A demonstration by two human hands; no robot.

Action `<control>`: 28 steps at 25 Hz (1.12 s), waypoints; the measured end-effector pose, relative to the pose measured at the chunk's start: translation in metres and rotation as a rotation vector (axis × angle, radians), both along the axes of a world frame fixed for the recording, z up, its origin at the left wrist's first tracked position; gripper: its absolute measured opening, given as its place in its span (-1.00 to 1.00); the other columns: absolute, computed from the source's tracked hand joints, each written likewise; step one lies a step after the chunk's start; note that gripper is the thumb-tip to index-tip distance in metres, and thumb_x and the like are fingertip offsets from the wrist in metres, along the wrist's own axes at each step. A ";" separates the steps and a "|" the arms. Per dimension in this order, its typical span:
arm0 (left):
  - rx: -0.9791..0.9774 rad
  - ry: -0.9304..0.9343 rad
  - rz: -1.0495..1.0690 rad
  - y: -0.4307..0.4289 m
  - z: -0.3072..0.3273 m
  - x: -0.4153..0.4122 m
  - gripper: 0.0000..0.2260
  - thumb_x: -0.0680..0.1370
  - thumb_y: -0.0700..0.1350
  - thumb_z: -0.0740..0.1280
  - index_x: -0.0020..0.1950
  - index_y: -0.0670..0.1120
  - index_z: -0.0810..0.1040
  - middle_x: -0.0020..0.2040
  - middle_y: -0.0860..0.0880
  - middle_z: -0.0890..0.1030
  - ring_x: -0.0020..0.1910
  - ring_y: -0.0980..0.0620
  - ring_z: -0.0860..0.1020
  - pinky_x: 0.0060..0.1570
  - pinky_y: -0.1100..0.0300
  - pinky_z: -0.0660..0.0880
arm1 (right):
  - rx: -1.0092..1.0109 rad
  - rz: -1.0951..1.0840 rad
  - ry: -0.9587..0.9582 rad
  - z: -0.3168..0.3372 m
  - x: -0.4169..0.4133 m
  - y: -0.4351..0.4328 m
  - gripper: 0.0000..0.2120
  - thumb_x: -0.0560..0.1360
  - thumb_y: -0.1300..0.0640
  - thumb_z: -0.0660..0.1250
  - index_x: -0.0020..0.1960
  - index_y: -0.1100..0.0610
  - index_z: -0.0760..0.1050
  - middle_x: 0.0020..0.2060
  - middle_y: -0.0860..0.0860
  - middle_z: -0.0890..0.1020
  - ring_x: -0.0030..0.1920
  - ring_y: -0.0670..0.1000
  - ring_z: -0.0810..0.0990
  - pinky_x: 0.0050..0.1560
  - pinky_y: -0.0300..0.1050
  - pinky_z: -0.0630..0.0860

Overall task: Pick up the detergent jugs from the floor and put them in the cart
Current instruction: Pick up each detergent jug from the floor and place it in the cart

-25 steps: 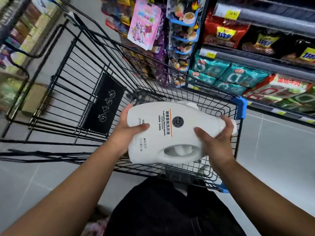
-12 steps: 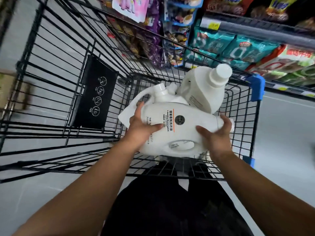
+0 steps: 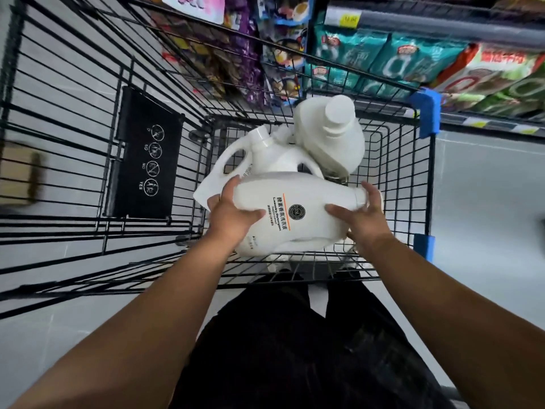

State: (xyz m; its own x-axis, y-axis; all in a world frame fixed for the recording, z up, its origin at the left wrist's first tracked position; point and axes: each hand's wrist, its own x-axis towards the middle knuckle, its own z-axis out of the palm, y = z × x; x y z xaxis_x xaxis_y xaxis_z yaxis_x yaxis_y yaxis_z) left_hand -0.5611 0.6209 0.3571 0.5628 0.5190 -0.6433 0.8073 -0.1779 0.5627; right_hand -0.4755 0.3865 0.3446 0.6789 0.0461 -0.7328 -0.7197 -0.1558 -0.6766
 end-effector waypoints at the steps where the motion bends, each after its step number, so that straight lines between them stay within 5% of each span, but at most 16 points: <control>1: -0.002 -0.014 0.004 0.003 0.004 0.002 -0.18 0.39 -0.07 0.57 0.54 0.18 0.22 0.39 -0.11 0.27 0.22 0.00 0.39 0.35 0.09 0.33 | -0.002 -0.013 0.015 0.006 0.001 -0.001 -0.12 0.24 0.22 0.62 0.37 -0.22 0.24 0.25 -0.06 0.41 0.26 0.12 0.48 0.29 0.20 0.46; 5: -0.041 -0.129 -0.027 0.009 0.029 0.024 -0.20 0.41 -0.07 0.56 0.54 0.16 0.22 0.43 -0.07 0.35 0.30 0.01 0.41 0.32 0.03 0.39 | -0.267 0.189 -0.054 0.030 -0.006 -0.008 -0.15 0.32 0.13 0.57 0.46 -0.14 0.19 0.31 0.10 0.35 0.22 0.14 0.46 0.29 0.04 0.45; 8: -0.039 -0.233 -0.088 -0.008 0.053 0.047 -0.26 0.42 -0.10 0.55 0.51 0.13 0.28 0.42 -0.04 0.38 0.33 0.02 0.40 0.33 0.05 0.38 | -0.272 0.305 -0.183 0.056 -0.005 -0.020 -0.21 0.36 0.13 0.53 0.44 -0.15 0.20 0.23 0.03 0.27 0.23 0.10 0.38 0.29 0.08 0.45; 11: -0.012 -0.333 -0.236 -0.045 0.083 0.077 -0.30 0.42 -0.05 0.55 0.49 0.13 0.32 0.36 0.04 0.42 0.34 -0.01 0.43 0.32 0.05 0.39 | -0.249 0.230 -0.314 0.091 0.012 -0.048 -0.22 0.37 0.13 0.54 0.44 -0.15 0.22 0.10 -0.10 0.30 0.32 0.06 0.36 0.29 0.01 0.43; 18: -0.023 -0.578 -0.564 -0.209 0.169 0.151 -0.46 0.53 -0.01 0.44 0.48 0.12 0.34 0.37 0.05 0.42 0.32 0.05 0.43 0.31 0.04 0.41 | -0.248 0.024 -0.414 0.157 0.034 -0.200 -0.30 0.42 0.06 0.50 0.43 -0.21 0.23 0.38 0.05 0.32 0.30 0.09 0.41 0.28 0.13 0.46; 24: -0.135 -0.602 -0.799 -0.379 0.205 0.174 -0.50 0.53 -0.03 0.44 0.36 0.28 0.32 0.32 0.05 0.45 0.29 0.04 0.48 0.29 0.01 0.46 | -0.266 -0.165 -0.460 0.196 0.013 -0.362 -0.52 0.41 0.04 0.52 0.24 -0.19 0.40 0.25 0.00 0.49 0.25 0.01 0.45 0.06 -0.16 0.40; 28: -0.230 -0.578 -0.964 -0.536 0.217 0.175 -0.42 0.52 -0.04 0.44 0.50 0.09 0.30 0.29 0.05 0.45 0.26 0.05 0.49 0.21 0.11 0.46 | -0.348 -0.355 -0.471 0.215 -0.019 -0.503 -0.53 0.40 0.01 0.52 0.24 -0.17 0.44 0.22 -0.04 0.52 0.20 -0.10 0.45 -0.08 -0.28 0.42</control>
